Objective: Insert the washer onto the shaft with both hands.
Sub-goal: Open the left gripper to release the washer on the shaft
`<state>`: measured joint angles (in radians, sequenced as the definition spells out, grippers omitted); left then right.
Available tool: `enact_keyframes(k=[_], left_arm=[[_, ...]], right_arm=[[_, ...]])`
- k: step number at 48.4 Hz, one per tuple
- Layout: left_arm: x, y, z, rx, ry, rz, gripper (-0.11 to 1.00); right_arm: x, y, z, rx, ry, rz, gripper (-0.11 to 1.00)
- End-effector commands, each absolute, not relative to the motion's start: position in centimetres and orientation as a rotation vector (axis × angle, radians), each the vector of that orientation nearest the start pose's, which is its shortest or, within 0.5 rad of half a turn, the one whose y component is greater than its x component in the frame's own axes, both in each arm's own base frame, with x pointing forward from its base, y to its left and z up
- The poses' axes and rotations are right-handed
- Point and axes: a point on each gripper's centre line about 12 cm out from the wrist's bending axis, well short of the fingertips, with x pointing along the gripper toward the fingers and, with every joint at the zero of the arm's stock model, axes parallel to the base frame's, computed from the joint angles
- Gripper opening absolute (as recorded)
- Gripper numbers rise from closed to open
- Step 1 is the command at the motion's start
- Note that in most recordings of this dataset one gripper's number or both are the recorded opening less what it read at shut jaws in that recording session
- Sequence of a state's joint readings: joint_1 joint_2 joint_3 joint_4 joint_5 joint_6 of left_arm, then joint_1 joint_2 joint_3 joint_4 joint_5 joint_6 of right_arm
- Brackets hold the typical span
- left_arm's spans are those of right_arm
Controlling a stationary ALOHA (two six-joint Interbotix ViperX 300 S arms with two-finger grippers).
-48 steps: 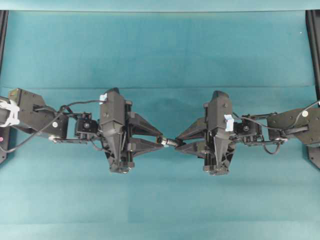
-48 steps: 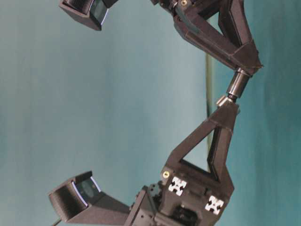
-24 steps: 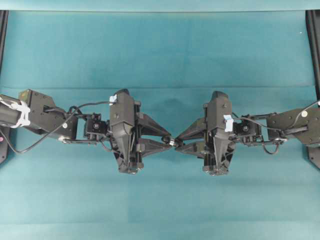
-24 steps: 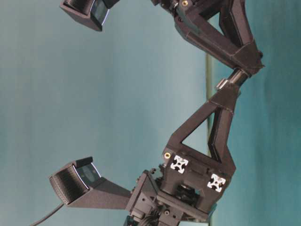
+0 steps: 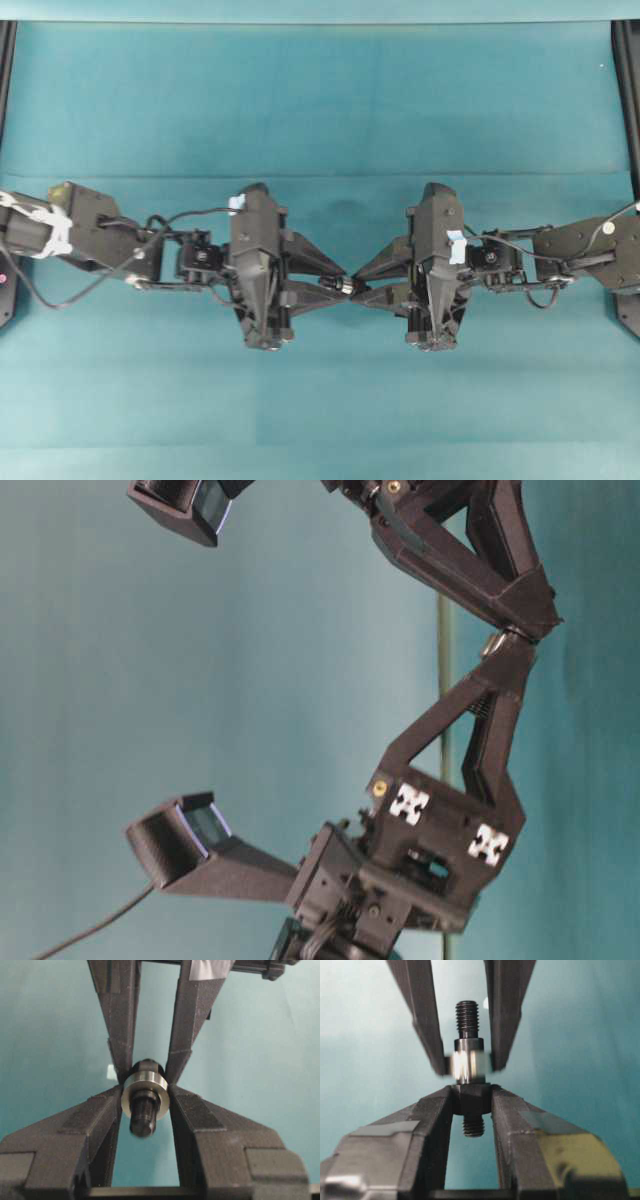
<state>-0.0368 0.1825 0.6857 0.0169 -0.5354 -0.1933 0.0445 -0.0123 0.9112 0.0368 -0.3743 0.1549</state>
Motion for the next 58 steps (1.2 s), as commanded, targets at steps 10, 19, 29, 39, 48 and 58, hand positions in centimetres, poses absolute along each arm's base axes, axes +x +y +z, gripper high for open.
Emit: enact_keyframes(k=[10,19,29,39,48,58], left_arm=[[42.7,-2.0,14.9,-0.166,0.323,-0.026,0.36],[42.6,-2.0,14.8,-0.164,0.337,-0.024,0.36],[42.6,-2.0,14.8,-0.165,0.341,-0.024,0.36],[42.5,-2.0,14.7,-0.166,0.344,-0.023,0.36],[42.3,-2.0,14.5,-0.178,0.355,-0.019,0.38],[41.7,-1.8,14.9,-0.171,0.385,-0.014,0.90]], right_arm=[[35.3,1.1,14.4,0.171,0.482,-0.024,0.00],[35.3,1.1,14.4,0.171,0.482,-0.024,0.00],[35.3,1.1,14.4,0.170,0.485,-0.025,0.00],[35.2,1.0,14.3,0.172,0.488,-0.027,0.00],[35.2,1.0,14.3,0.172,0.488,-0.029,0.00],[35.3,1.0,14.4,0.171,0.488,-0.028,0.00]])
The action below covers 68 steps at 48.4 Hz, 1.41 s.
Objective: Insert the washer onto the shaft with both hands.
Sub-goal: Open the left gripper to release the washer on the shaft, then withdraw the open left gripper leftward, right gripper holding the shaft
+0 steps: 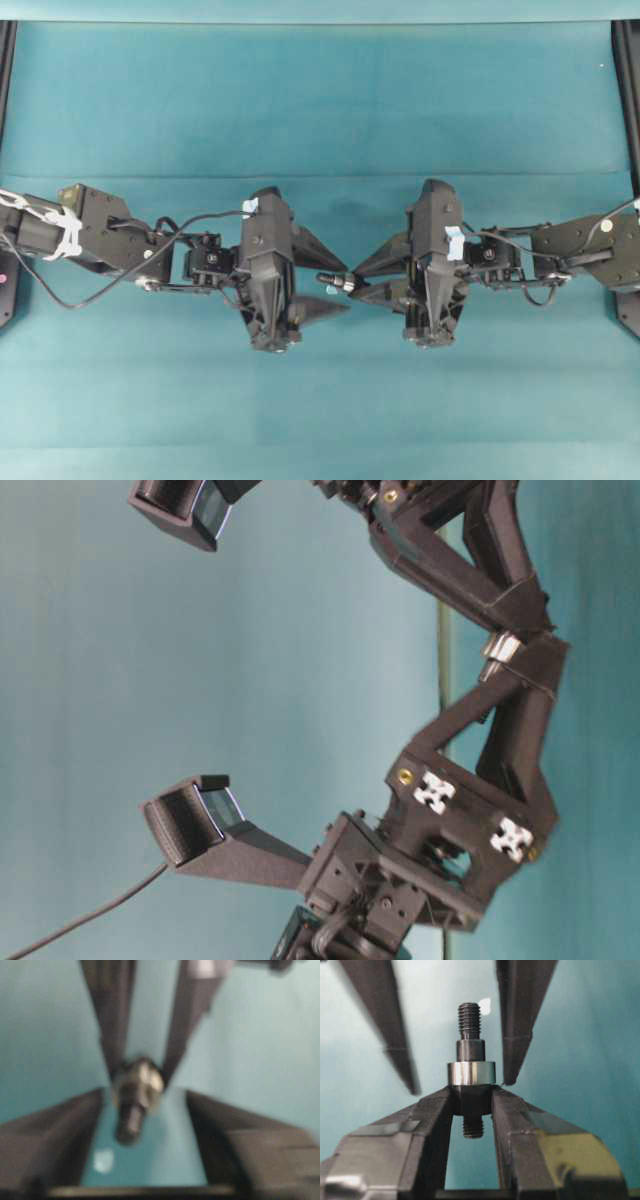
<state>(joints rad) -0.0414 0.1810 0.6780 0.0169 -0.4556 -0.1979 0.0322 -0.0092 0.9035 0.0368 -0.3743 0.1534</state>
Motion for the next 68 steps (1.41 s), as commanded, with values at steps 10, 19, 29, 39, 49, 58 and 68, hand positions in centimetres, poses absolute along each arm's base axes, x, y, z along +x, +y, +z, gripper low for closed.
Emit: enact_keyframes(k=[10,19,29,39,49,58,68], left_arm=[[41.3,-1.8,15.0,-0.164,0.411,-0.013,0.89],[41.0,-1.8,15.1,-0.164,0.413,-0.012,0.89],[41.0,-1.8,15.1,-0.162,0.413,-0.013,0.89],[40.5,-1.7,15.3,-0.158,0.425,-0.011,0.89],[39.2,-1.6,15.4,-0.095,0.480,-0.020,0.89],[38.1,-1.6,16.7,-0.061,0.500,-0.026,0.88],[36.7,-1.5,17.1,-0.068,0.503,-0.024,0.88]], right_arm=[[35.3,1.0,14.4,0.171,0.488,-0.028,0.00],[35.2,1.0,14.3,0.172,0.491,-0.029,0.00],[35.2,1.0,14.3,0.171,0.491,-0.028,0.00],[35.2,1.0,14.2,0.171,0.497,-0.028,0.00],[35.2,1.0,14.2,0.172,0.502,-0.030,0.00],[35.2,1.0,14.2,0.172,0.502,-0.030,0.00],[35.2,1.0,14.2,0.172,0.502,-0.030,0.00]])
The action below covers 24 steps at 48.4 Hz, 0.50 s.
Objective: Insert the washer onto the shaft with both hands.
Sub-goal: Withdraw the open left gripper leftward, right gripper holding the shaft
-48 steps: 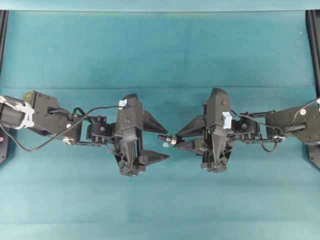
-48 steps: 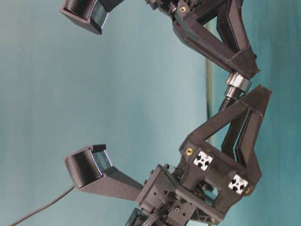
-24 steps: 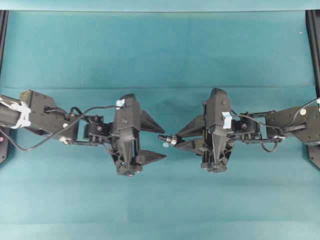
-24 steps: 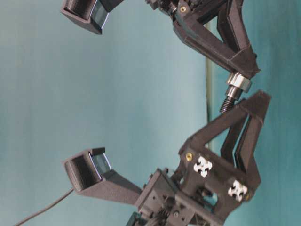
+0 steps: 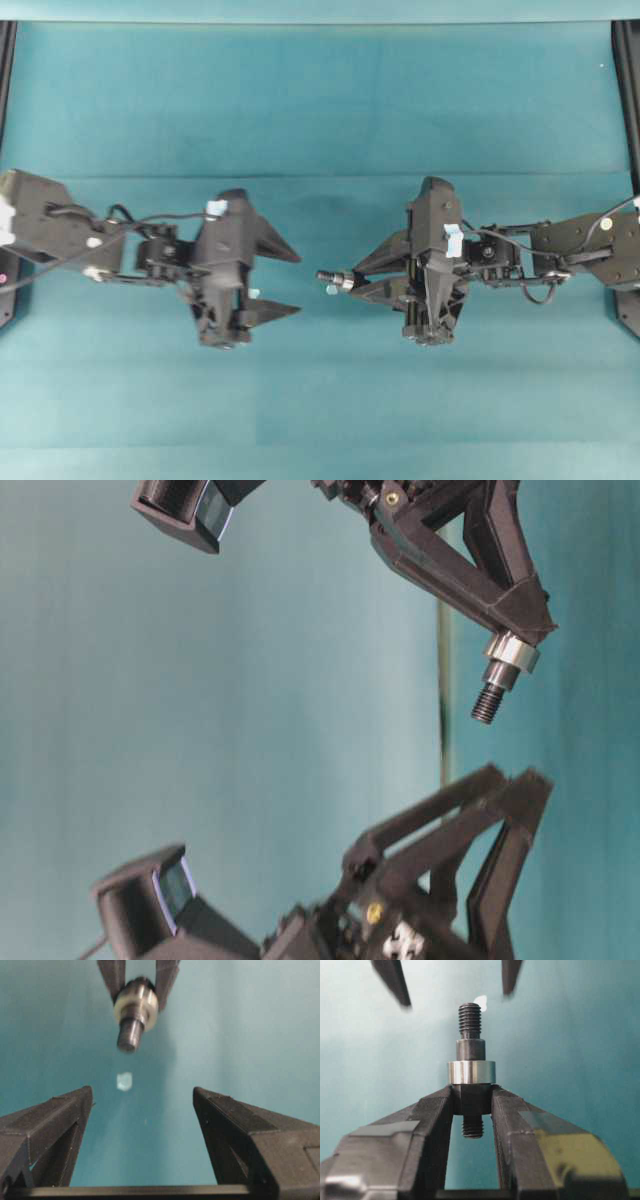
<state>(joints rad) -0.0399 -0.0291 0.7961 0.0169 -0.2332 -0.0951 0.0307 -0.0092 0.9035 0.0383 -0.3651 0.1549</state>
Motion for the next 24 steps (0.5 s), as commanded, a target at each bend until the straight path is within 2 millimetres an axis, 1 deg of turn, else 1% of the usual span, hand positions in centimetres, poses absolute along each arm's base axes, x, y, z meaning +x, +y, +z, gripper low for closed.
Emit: enact_keyframes(k=[1,10,24], left_arm=[[36.6,-1.5,17.1,-0.068,0.503,-0.024,0.88],[35.9,-1.5,17.4,-0.068,0.498,-0.024,0.88],[35.2,-1.3,17.2,-0.070,0.509,-0.020,0.88]], right_arm=[[35.1,1.0,14.1,0.171,0.503,-0.029,0.00],[35.1,1.0,14.1,0.171,0.503,-0.029,0.00],[35.1,1.0,14.1,0.171,0.503,-0.029,0.00]])
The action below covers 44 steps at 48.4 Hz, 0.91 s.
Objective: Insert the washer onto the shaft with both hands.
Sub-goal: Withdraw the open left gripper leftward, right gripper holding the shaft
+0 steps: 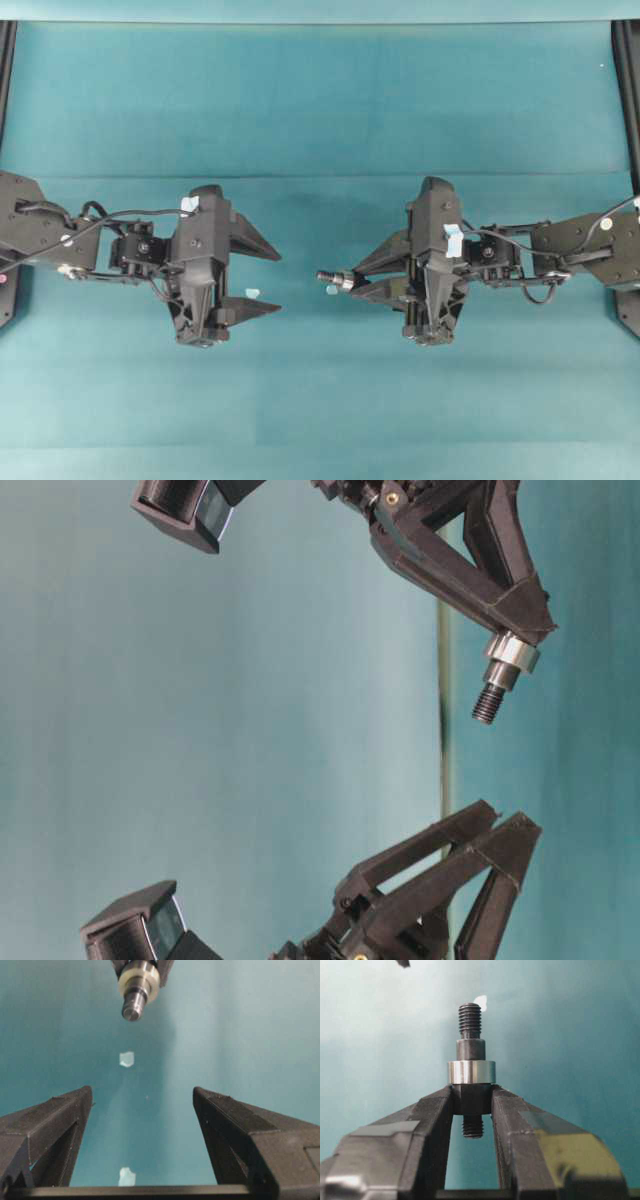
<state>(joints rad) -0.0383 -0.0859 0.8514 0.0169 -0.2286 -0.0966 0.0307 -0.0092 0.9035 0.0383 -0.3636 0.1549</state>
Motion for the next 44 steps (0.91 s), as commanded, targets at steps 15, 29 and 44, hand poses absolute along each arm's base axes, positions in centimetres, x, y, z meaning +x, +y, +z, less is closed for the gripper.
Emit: enact_keyframes(k=[15,29,44], left_arm=[[35.18,-0.91,17.31,-0.079,0.506,-0.006,0.88],[35.00,-0.85,17.12,-0.081,0.518,-0.003,0.88],[34.94,-0.85,17.11,-0.079,0.519,-0.004,0.88]], right_arm=[[35.06,0.96,14.10,0.173,0.505,-0.030,0.00],[35.02,0.96,14.05,0.173,0.506,-0.030,0.00],[35.02,0.97,14.05,0.172,0.506,-0.030,0.00]])
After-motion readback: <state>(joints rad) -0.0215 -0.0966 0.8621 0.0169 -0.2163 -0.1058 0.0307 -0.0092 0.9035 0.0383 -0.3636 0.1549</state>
